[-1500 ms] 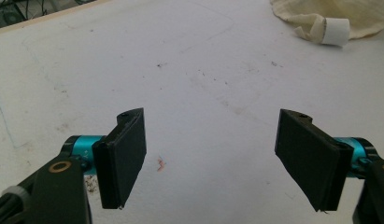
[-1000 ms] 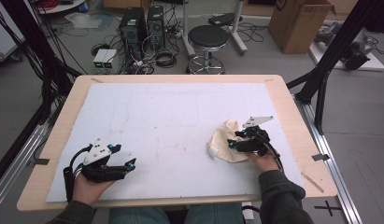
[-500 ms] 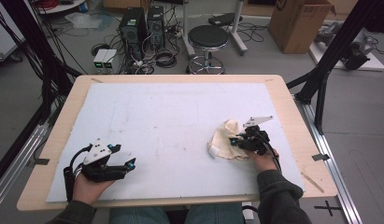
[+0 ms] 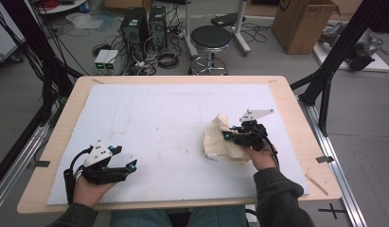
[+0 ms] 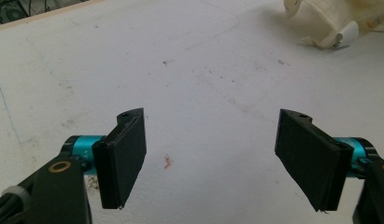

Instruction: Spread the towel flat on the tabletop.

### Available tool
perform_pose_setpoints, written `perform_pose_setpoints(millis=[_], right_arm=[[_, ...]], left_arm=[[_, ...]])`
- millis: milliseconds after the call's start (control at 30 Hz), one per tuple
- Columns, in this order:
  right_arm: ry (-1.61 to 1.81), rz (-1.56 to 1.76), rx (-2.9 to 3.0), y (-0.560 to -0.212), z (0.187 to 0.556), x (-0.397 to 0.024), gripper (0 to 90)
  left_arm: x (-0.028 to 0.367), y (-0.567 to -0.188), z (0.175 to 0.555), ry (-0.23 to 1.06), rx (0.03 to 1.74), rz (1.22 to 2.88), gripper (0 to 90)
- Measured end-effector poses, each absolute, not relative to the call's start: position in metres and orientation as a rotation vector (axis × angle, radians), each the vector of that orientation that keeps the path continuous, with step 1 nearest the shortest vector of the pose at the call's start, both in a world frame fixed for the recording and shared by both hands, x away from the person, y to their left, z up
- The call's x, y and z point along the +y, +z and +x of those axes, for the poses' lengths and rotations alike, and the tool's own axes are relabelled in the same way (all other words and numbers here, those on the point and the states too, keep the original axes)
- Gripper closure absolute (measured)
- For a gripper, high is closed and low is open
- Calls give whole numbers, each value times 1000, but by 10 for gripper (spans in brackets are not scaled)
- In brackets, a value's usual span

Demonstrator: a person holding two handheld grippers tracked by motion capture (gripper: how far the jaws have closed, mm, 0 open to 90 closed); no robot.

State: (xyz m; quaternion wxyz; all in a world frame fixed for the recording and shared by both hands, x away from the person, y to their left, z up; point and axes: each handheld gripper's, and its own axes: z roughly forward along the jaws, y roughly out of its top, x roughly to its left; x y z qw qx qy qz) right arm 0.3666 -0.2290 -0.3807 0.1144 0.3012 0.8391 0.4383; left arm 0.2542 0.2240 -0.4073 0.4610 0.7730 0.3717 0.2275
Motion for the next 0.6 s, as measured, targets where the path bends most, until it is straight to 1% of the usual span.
perform_pose_setpoints(millis=[367, 600], right_arm=[[1348, 775, 2482, -354, 367, -180, 773], [1394, 721, 2502, -347, 369, -146, 772]], left_arm=[[225, -407, 255, 557, 912, 1902, 254], [226, -407, 255, 558, 911, 1896, 254]])
